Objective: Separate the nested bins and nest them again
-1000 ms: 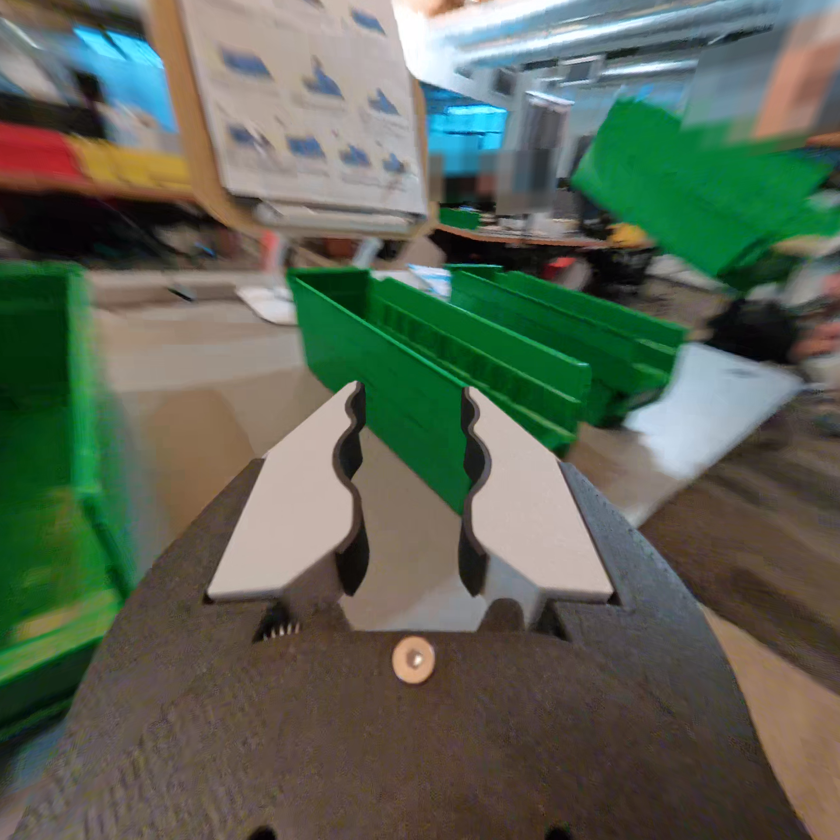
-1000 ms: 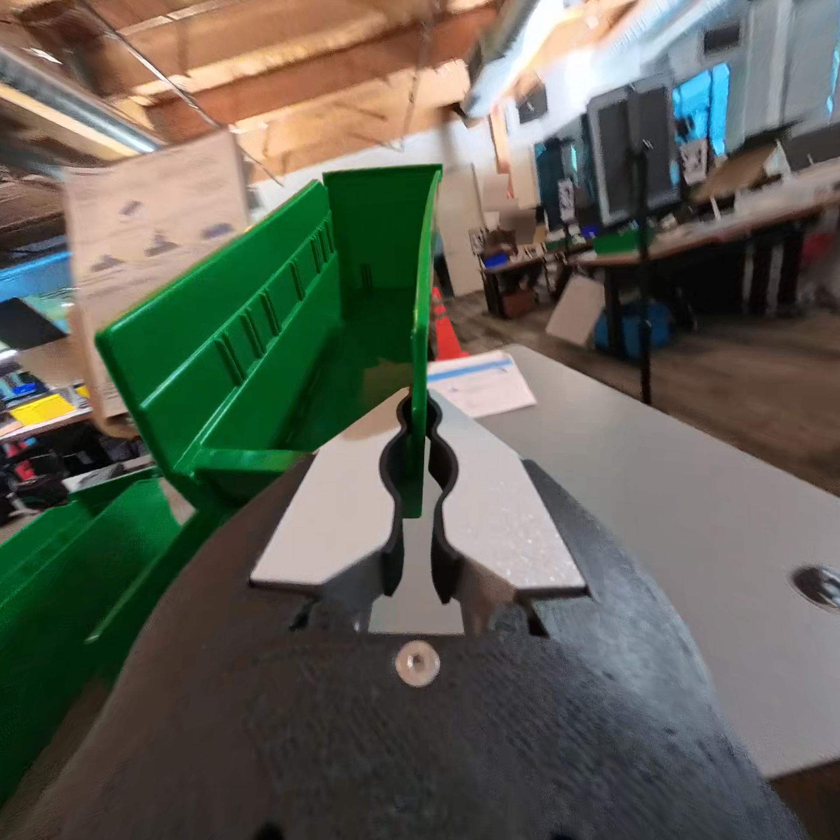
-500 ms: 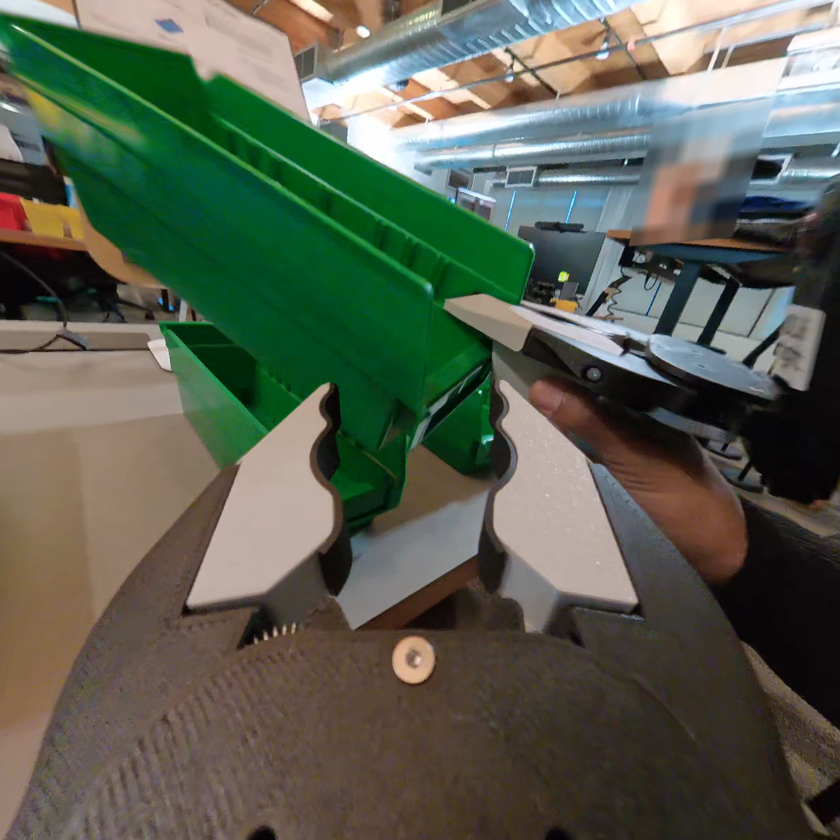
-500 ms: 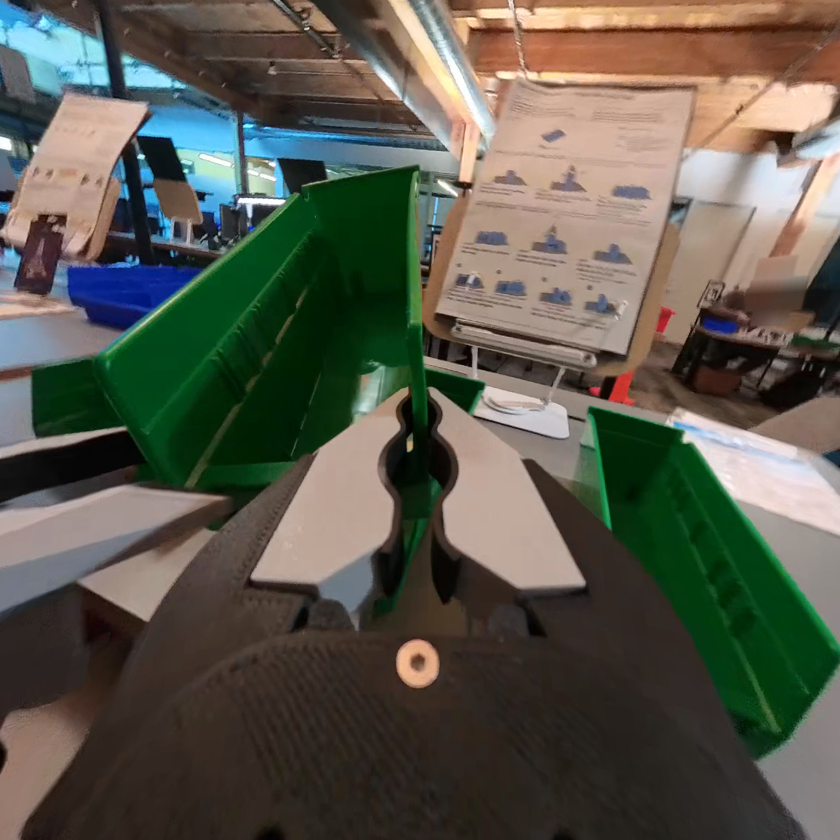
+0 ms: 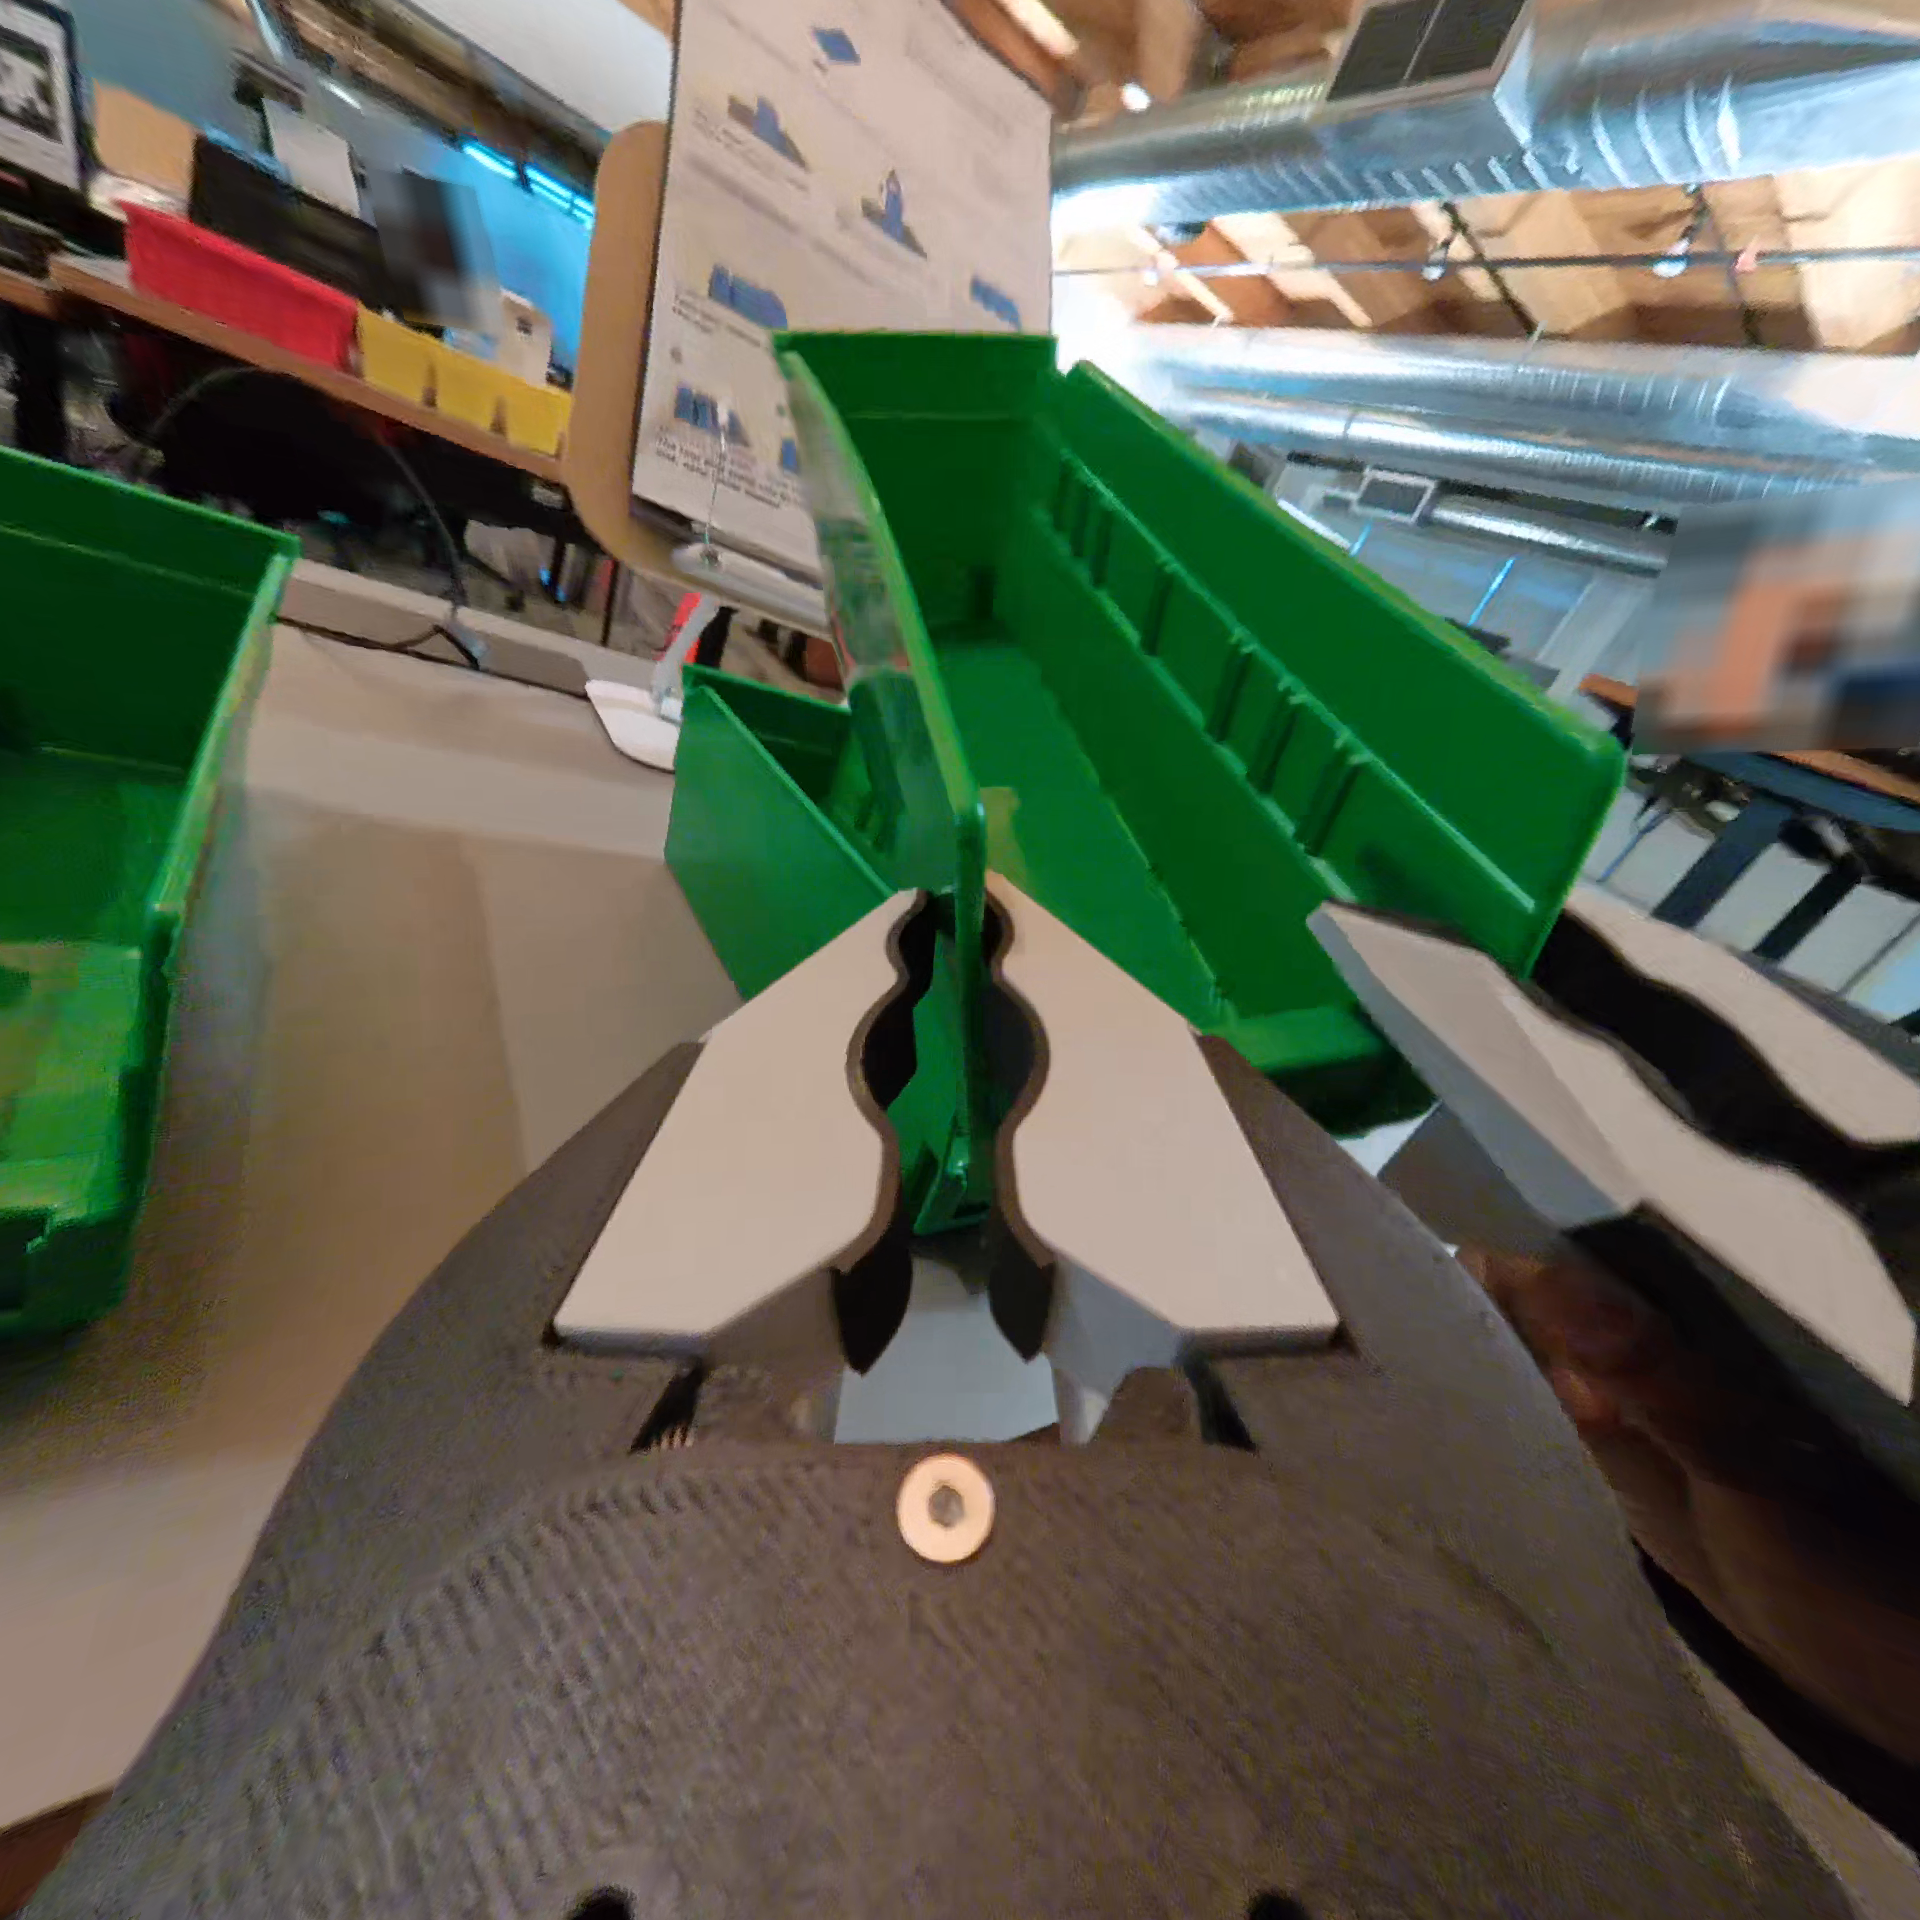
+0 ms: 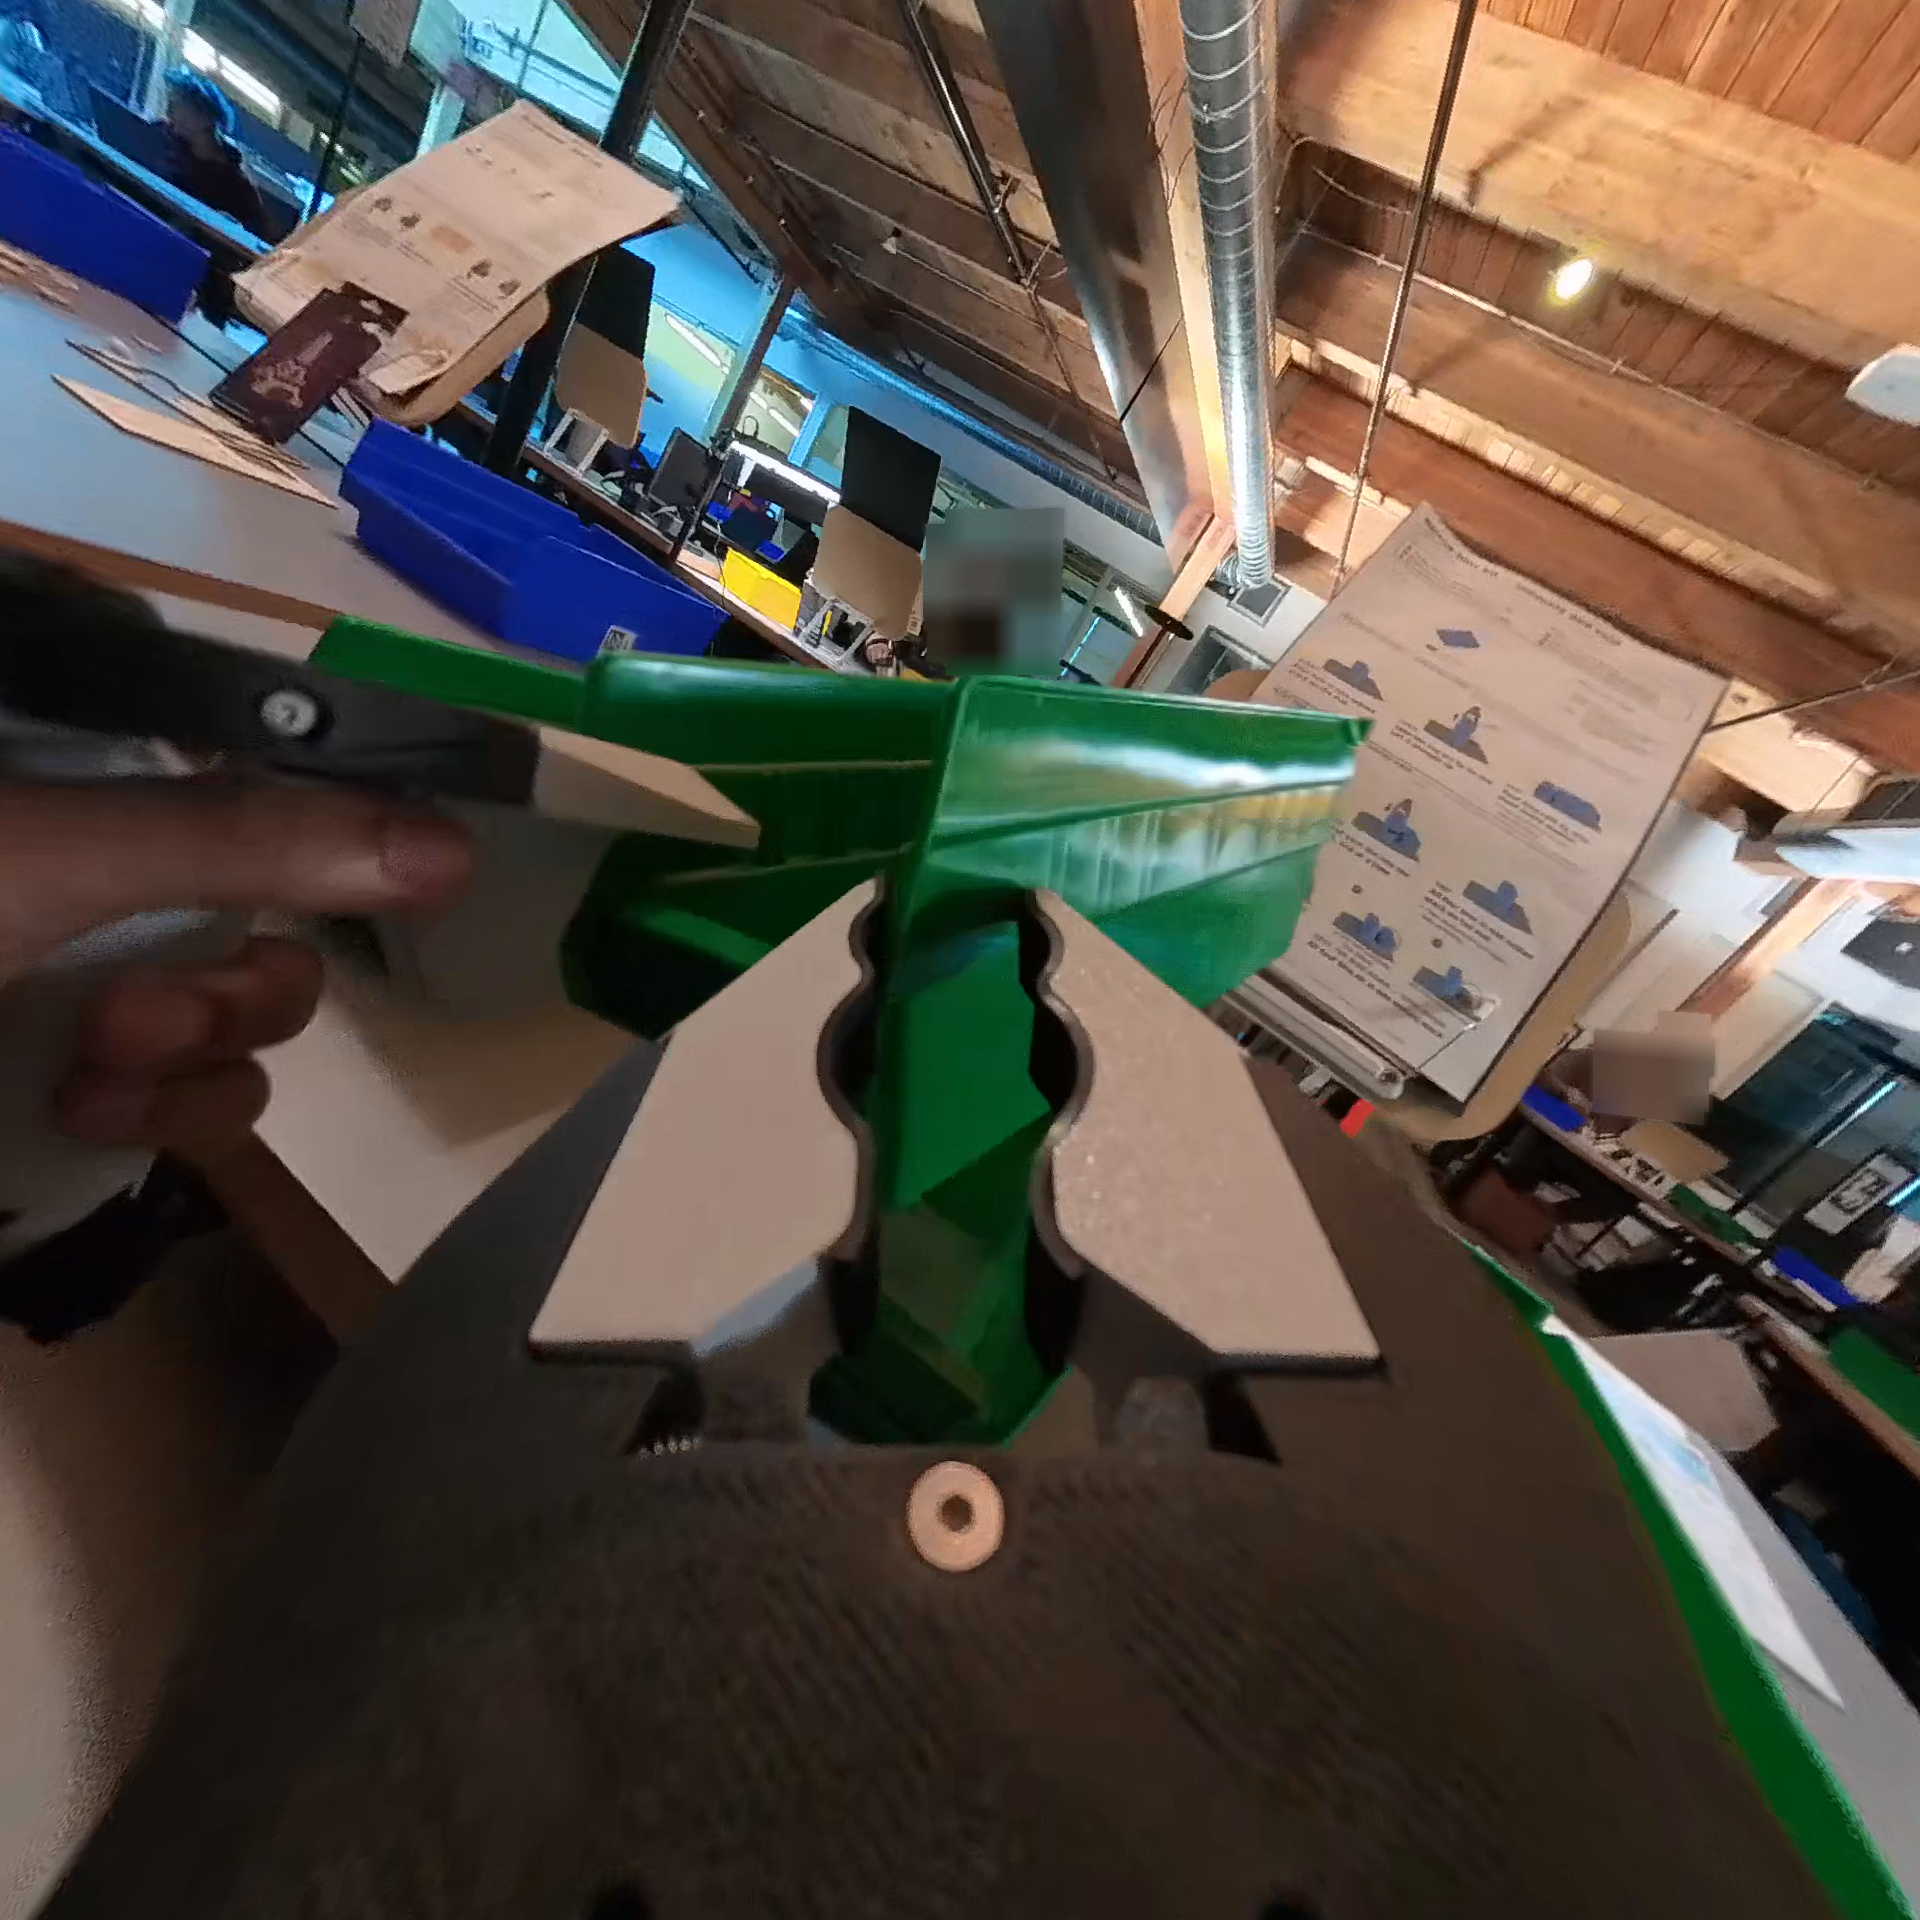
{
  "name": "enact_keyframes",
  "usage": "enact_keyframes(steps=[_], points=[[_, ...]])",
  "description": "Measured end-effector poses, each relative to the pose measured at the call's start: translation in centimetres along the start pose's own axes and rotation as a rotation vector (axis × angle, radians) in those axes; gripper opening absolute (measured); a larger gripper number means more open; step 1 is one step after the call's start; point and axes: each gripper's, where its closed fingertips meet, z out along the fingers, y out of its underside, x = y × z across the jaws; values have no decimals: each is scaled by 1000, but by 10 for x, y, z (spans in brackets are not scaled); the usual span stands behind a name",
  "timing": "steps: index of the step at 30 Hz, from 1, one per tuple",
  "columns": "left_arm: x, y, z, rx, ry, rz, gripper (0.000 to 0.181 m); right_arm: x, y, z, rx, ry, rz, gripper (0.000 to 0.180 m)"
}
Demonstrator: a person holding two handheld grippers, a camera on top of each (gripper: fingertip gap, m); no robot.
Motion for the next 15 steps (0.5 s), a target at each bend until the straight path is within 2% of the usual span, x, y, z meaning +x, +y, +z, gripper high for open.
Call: enact_keyframes(steps=[9,15], points=[[-5,-28,-4,97,-42,177,0,-19,-4,-4,45,-70,11,35],[-25,-48,-7,147,-78,146,0,-34,-6,-8,59,-151,52,25]])
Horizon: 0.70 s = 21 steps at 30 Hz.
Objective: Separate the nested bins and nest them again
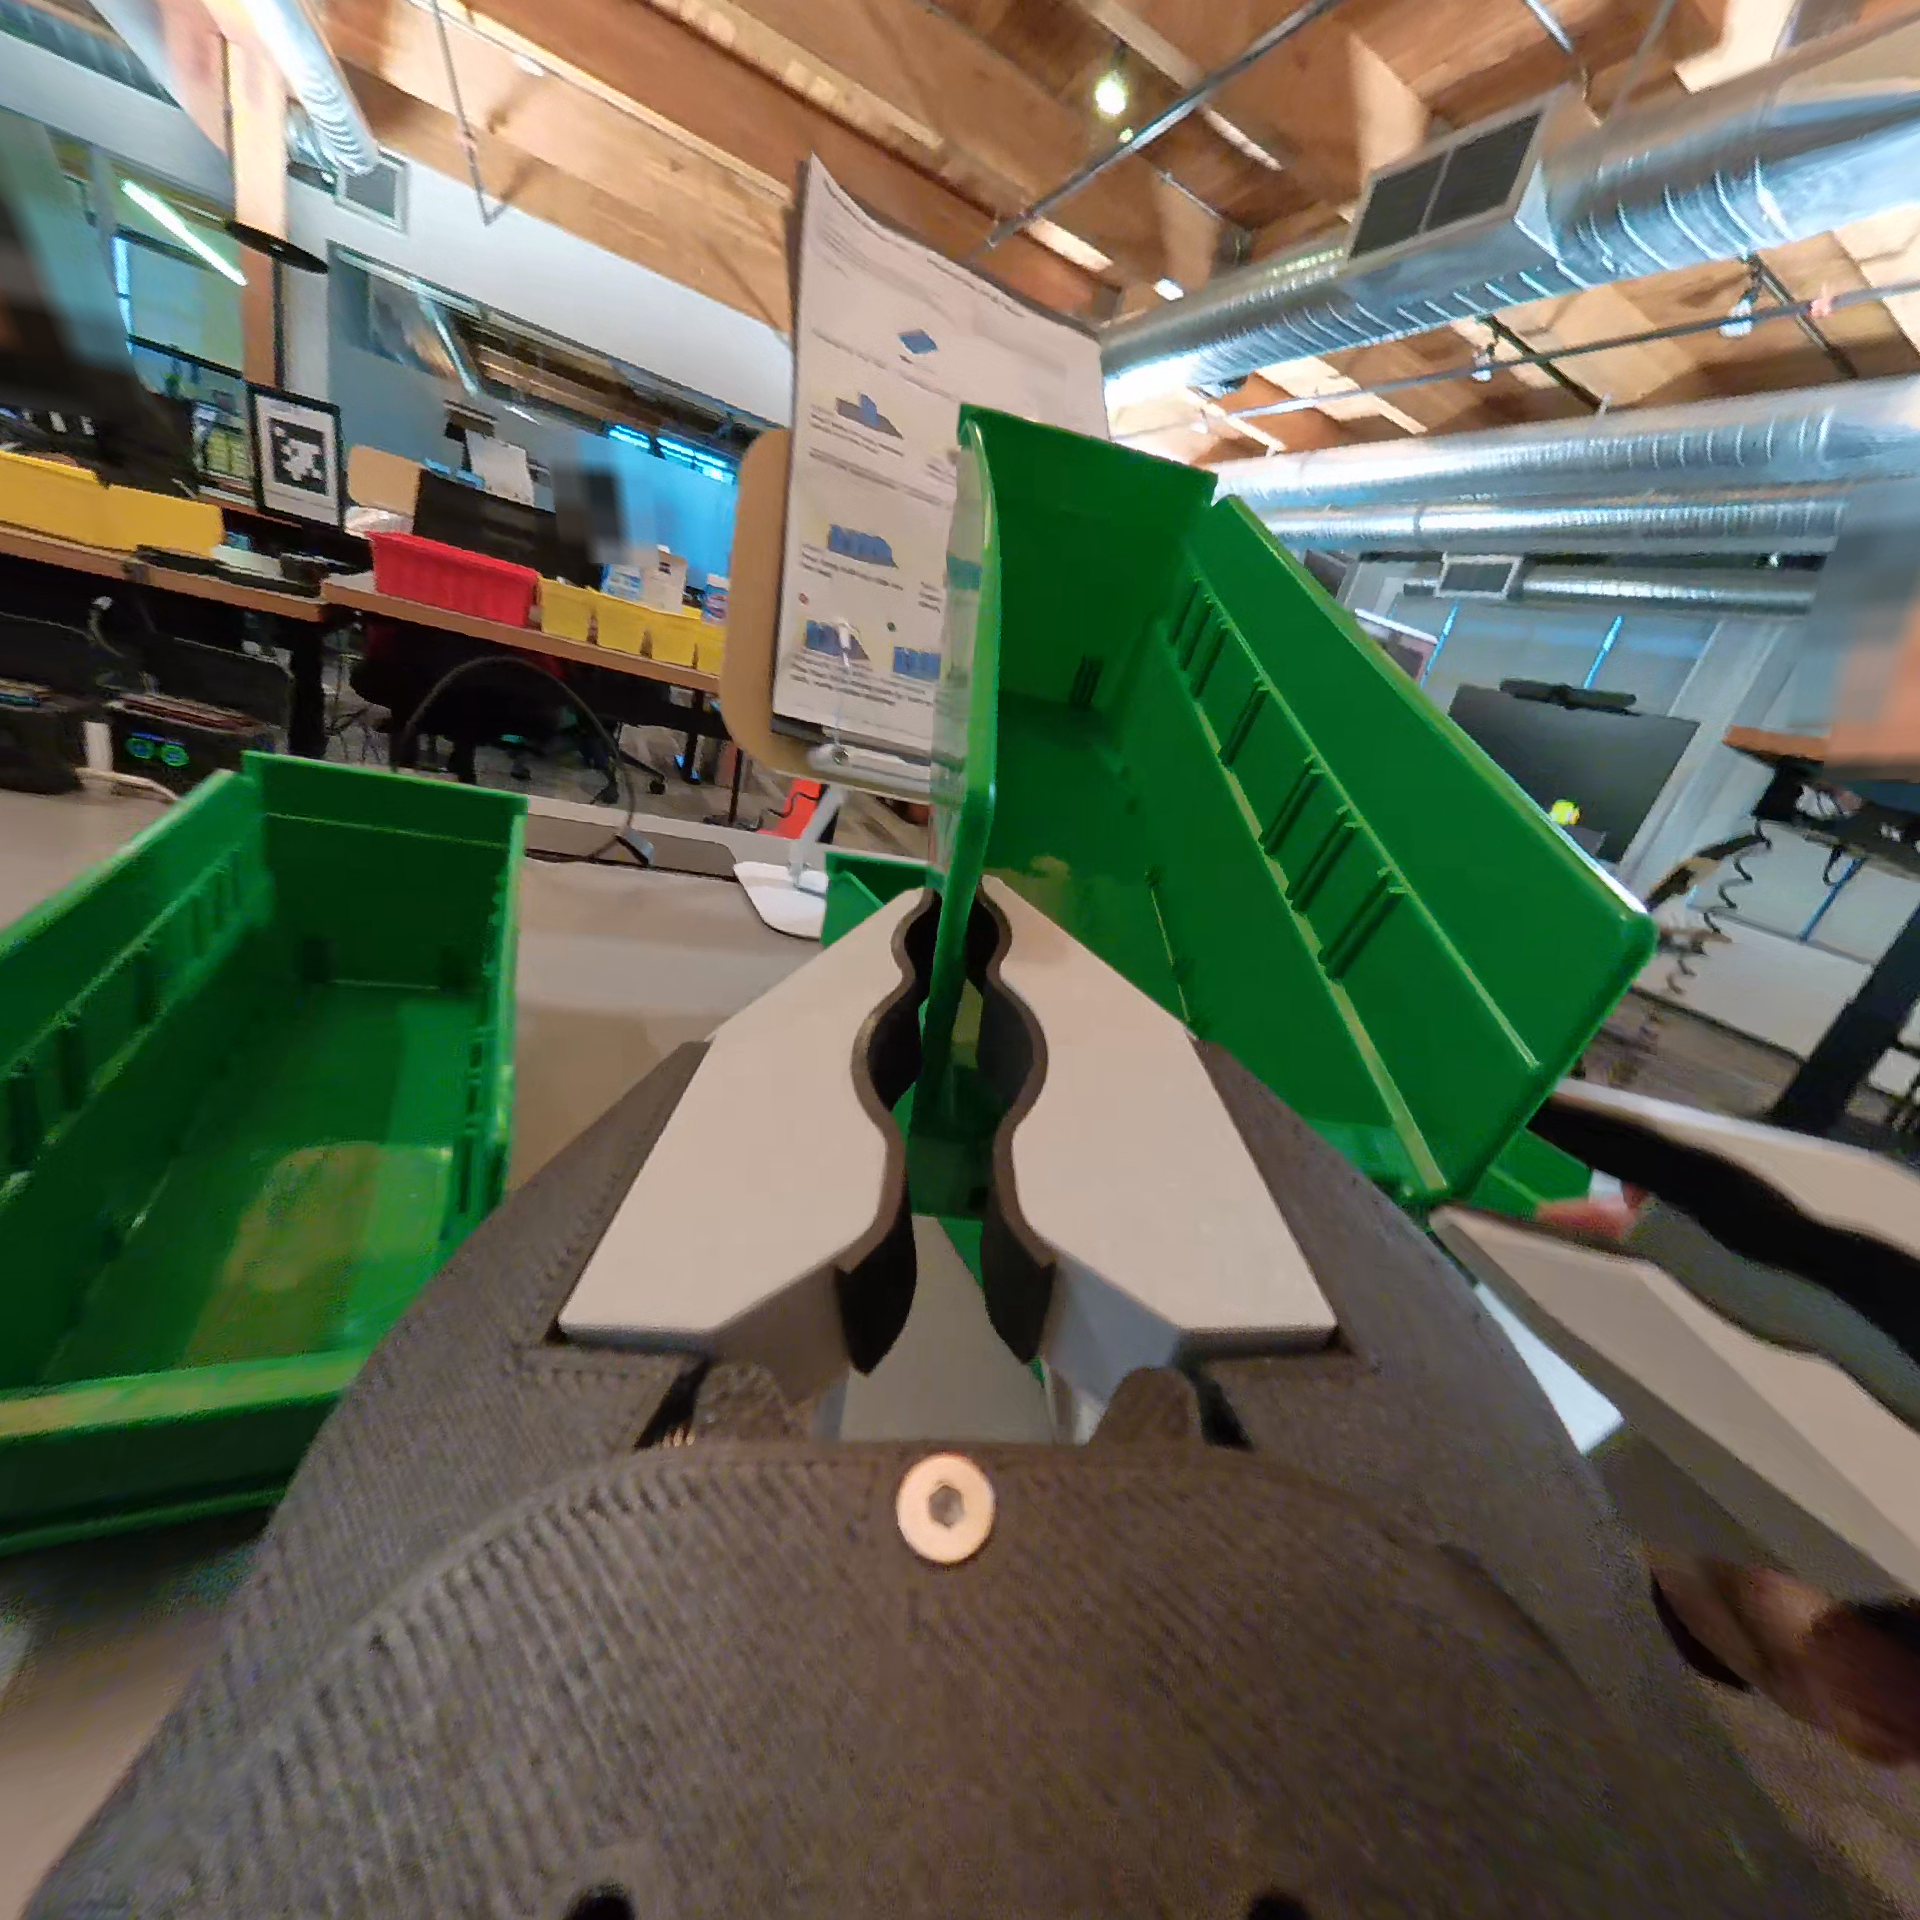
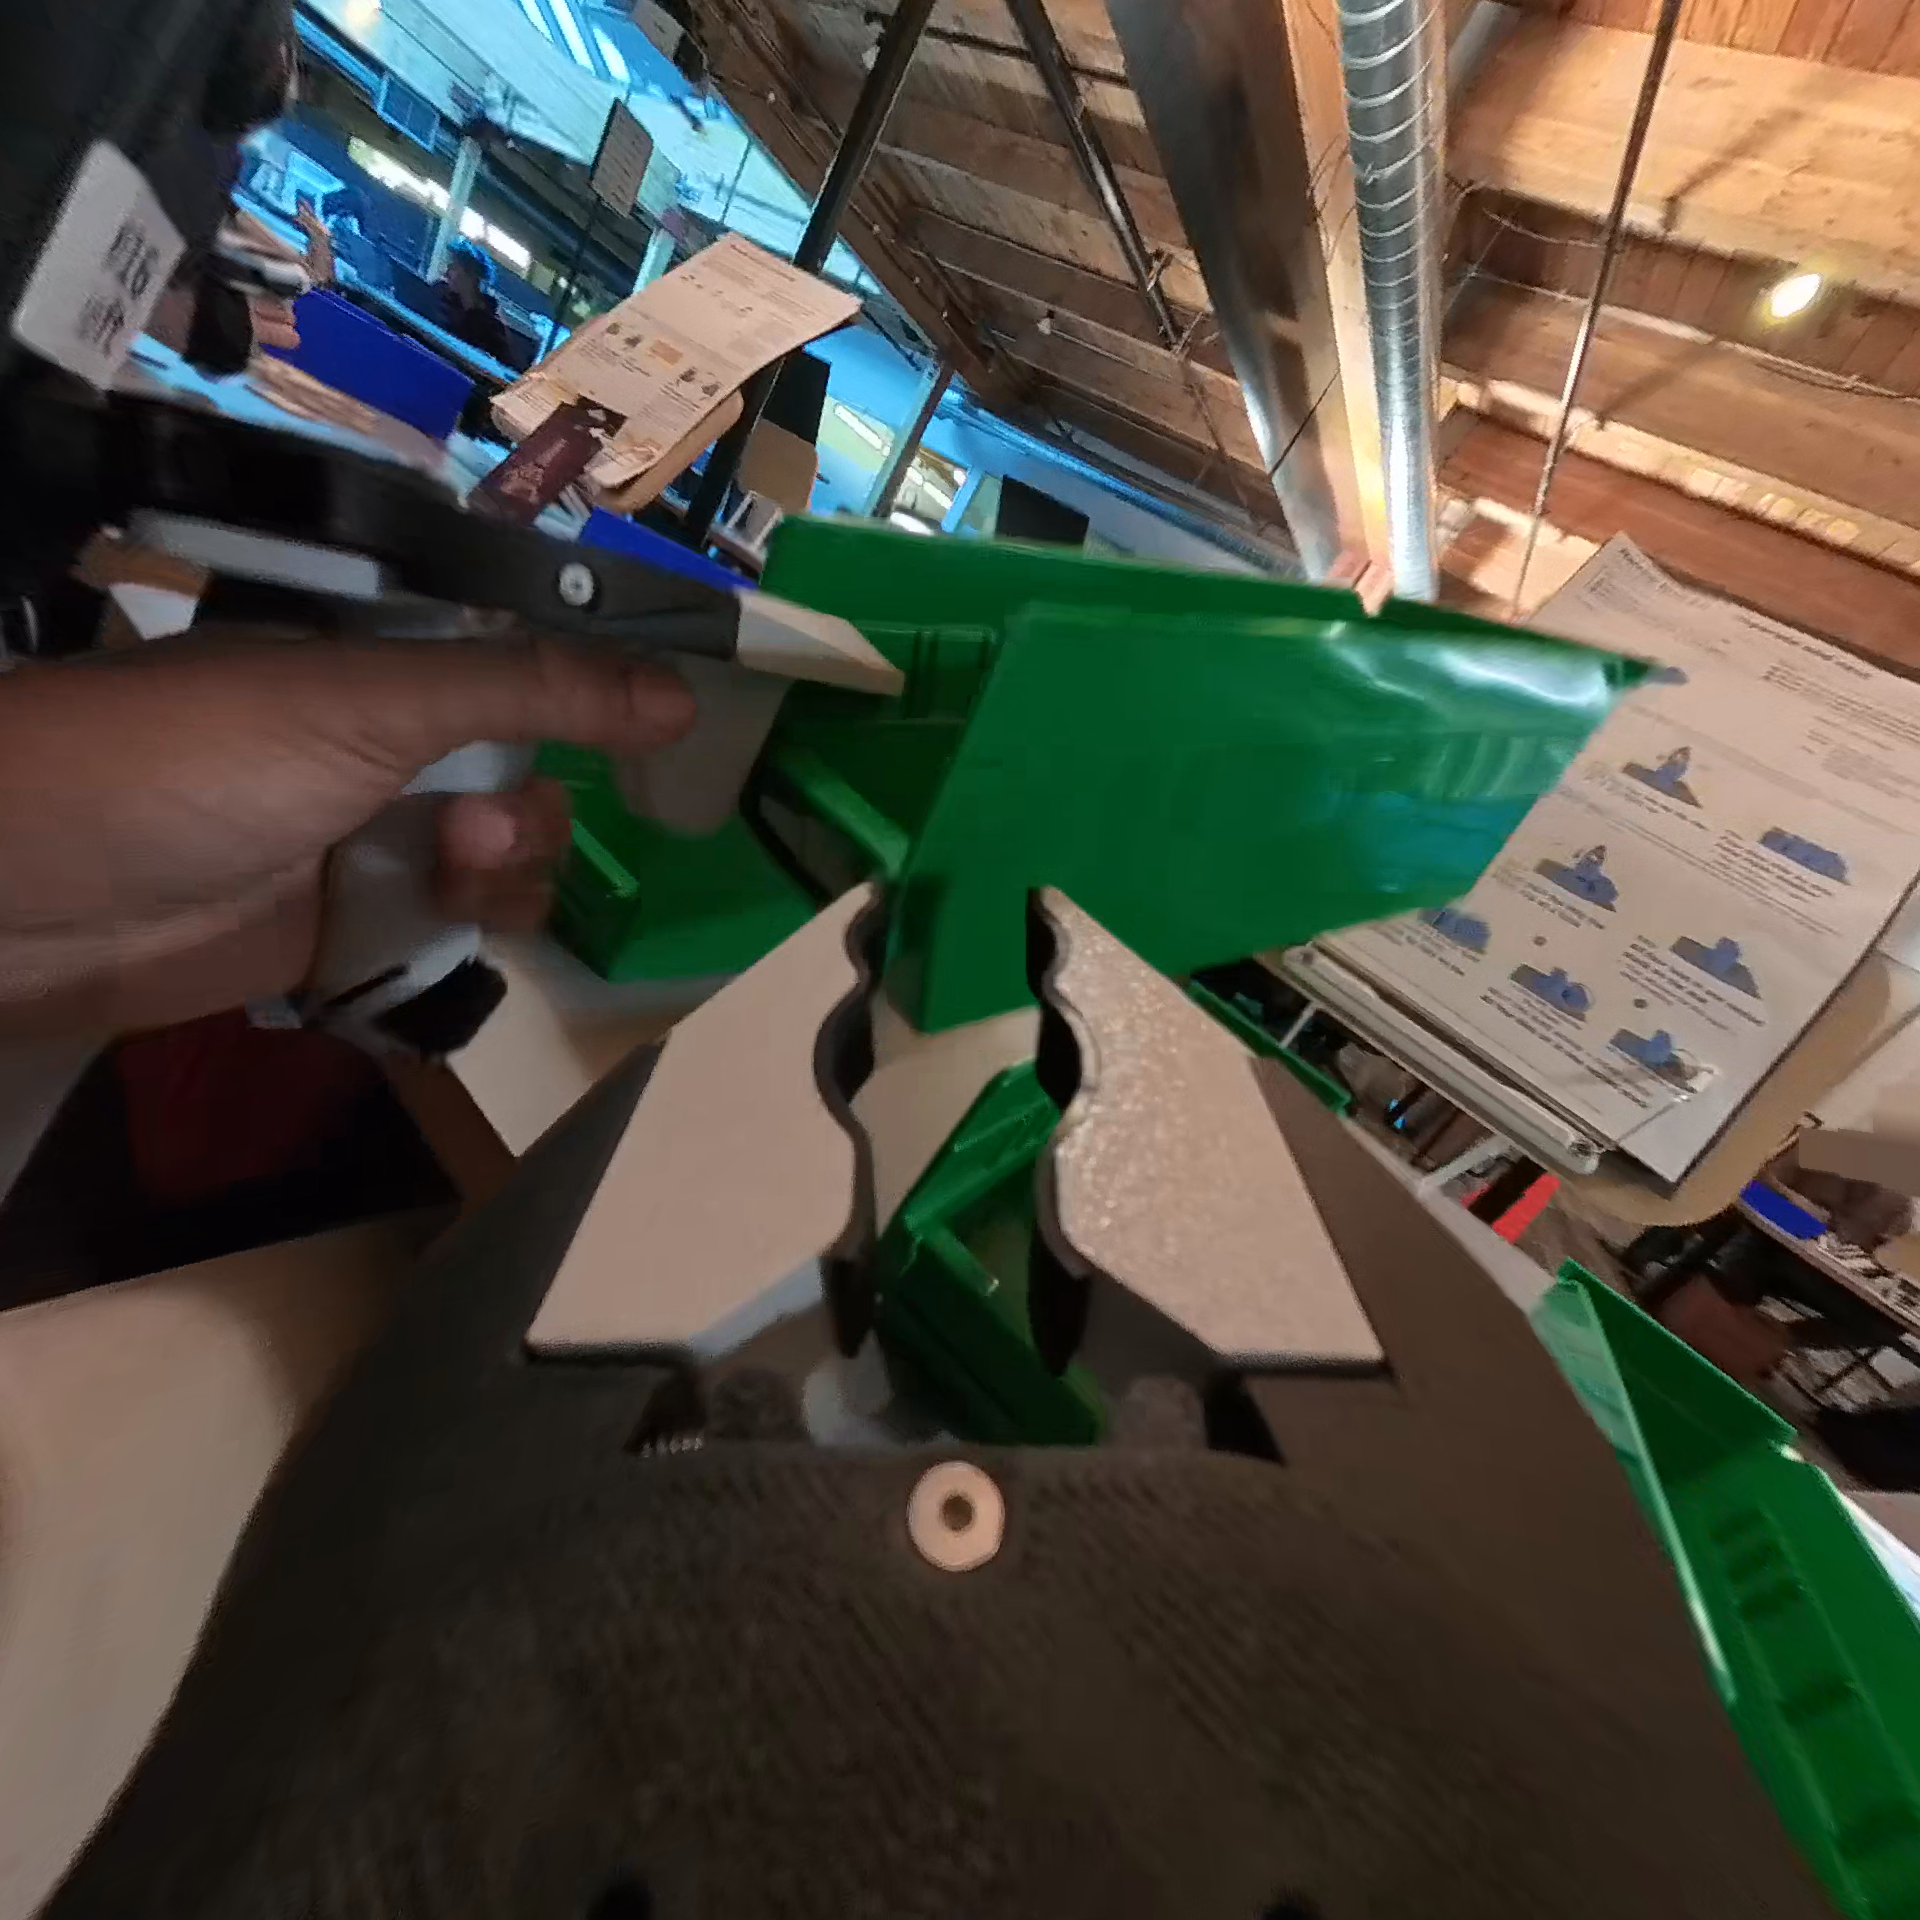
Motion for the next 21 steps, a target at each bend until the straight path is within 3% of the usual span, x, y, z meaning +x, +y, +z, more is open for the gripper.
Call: enact_keyframes(steps=[4,9,14,21], points=[[-38,-34,-2,72,-66,-89,0,-3,13,1,-56,-20,27,14],[-106,-73,-10,102,-209,21,0,-2,33,4,-104,-44,43,14],[-159,-63,-16,-14,-285,87,0,-2,44,6,-136,-57,59,11],[-178,-33,-15,-154,-307,121,0,-5,46,5,-141,-83,48,9]])
